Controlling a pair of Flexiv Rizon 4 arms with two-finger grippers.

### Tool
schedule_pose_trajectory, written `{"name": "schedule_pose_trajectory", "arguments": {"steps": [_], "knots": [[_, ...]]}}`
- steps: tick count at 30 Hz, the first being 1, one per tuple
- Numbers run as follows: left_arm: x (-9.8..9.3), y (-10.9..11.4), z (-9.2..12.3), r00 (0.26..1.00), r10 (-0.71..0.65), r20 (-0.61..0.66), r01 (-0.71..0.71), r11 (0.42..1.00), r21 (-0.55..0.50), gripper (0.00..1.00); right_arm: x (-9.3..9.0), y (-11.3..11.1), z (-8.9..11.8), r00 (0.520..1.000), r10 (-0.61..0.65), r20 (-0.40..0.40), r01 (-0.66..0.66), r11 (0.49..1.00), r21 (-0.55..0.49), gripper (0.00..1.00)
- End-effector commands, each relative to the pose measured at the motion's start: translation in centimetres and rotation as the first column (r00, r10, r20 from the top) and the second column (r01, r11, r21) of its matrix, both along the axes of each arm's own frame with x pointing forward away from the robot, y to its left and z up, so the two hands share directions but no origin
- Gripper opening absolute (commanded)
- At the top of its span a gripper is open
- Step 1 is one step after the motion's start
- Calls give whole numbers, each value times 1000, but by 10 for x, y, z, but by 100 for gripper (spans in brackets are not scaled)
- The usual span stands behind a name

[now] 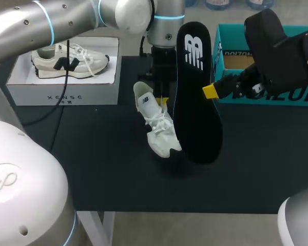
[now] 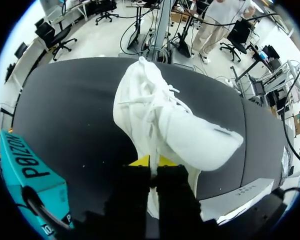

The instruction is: Take the shoe out of the shoebox, open the shoe tongue, remove and reinsert the insole, then place the shoe into the shoebox

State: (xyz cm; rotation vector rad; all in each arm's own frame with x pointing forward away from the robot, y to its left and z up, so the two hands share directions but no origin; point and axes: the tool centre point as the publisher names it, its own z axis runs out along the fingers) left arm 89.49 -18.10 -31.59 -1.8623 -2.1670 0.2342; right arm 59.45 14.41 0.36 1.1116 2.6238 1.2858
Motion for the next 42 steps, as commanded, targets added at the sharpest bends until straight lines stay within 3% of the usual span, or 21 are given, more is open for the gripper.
{"name": "schedule_pose_trajectory", "arguments": {"steps": [1,15,24,33,42], "knots": [[8,-14,-3,999,-52,-11,52,998,31,0,3,4,2,1000,1,-6,-2,1000,-5,0],[16,-41,-17,990,-143,-6,143,985,98,0,3,4,2,1000,1,-6,-2,1000,-5,0],[6,-34,-14,980,-200,-6,199,973,115,0,3,4,2,1000,1,-6,-2,1000,-5,0],[-10,-23,-3,983,-183,27,177,973,145,0,3,4,2,1000,1,-6,-2,1000,-5,0],[-15,-14,-3,984,-174,31,166,972,166,0,3,4,2,1000,1,-6,-2,1000,-5,0]]}}
